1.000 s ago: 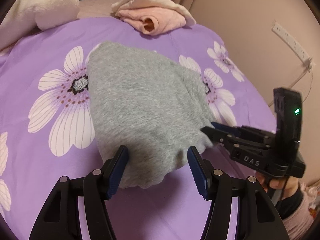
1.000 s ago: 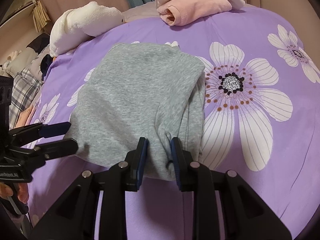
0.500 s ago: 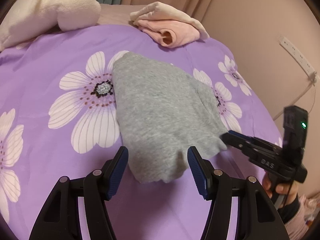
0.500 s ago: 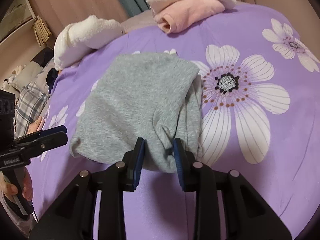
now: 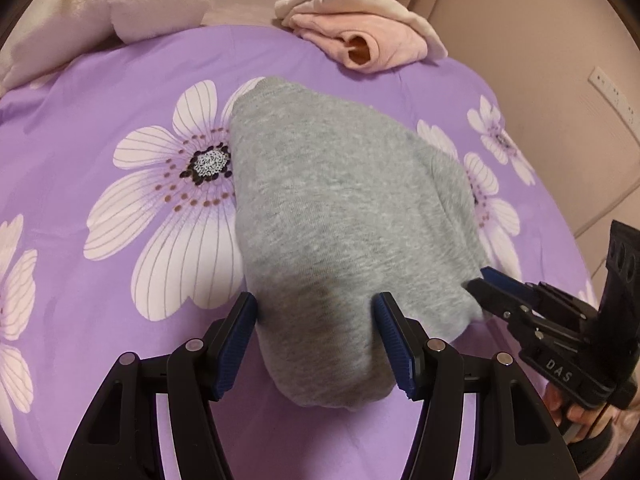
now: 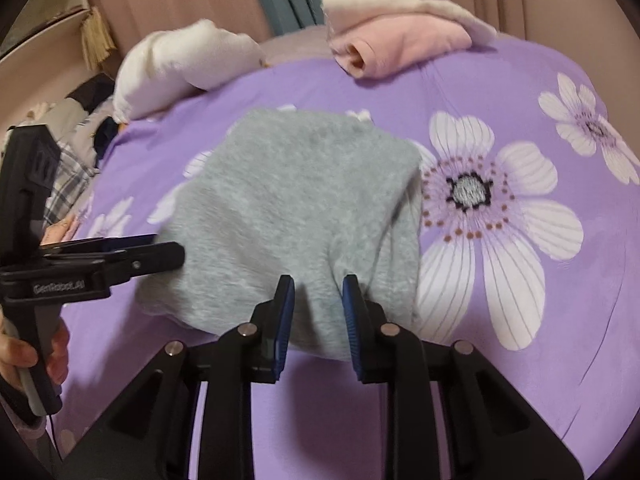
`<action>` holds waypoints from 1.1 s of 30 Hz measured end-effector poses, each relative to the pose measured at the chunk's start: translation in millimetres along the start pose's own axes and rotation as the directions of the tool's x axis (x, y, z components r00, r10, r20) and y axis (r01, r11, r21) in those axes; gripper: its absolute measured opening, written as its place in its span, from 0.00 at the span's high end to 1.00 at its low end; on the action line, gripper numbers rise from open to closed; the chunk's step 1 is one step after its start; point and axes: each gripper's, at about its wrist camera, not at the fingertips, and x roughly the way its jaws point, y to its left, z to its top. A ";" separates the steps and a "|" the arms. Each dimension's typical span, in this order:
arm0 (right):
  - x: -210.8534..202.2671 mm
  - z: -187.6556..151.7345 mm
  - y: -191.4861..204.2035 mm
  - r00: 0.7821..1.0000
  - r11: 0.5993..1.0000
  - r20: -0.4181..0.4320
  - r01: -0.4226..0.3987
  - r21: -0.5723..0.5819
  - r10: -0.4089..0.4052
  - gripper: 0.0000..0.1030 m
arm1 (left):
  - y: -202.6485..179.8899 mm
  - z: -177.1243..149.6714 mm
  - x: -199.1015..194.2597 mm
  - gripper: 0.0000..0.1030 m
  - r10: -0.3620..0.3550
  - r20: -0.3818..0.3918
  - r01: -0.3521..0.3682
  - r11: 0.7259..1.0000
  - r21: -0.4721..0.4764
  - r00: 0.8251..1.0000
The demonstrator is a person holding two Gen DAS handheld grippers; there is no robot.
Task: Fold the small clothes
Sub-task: 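Press the narrowed sweatshirt flat with both grippers, then grasp the end of the narrowed sweatshirt with the right gripper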
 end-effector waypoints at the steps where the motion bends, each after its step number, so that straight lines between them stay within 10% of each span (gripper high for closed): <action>1: 0.2 -1.6 -1.6 1.000 1.000 -0.002 -0.003 0.009 0.003 0.76 | -0.1 -0.3 0.0 0.42 0.001 0.000 -0.001 1.000 0.004 1.000; 22: -28.1 -11.7 -25.0 0.996 0.987 0.043 -0.085 0.135 0.080 0.52 | 0.6 -2.2 -18.7 0.36 0.013 0.002 -0.013 1.000 -0.010 1.000; 33: -24.0 -21.3 -52.0 0.978 0.928 0.027 -0.206 0.311 0.208 0.32 | 33.3 -4.7 -11.6 0.25 -0.194 -0.047 0.180 0.960 -0.213 0.980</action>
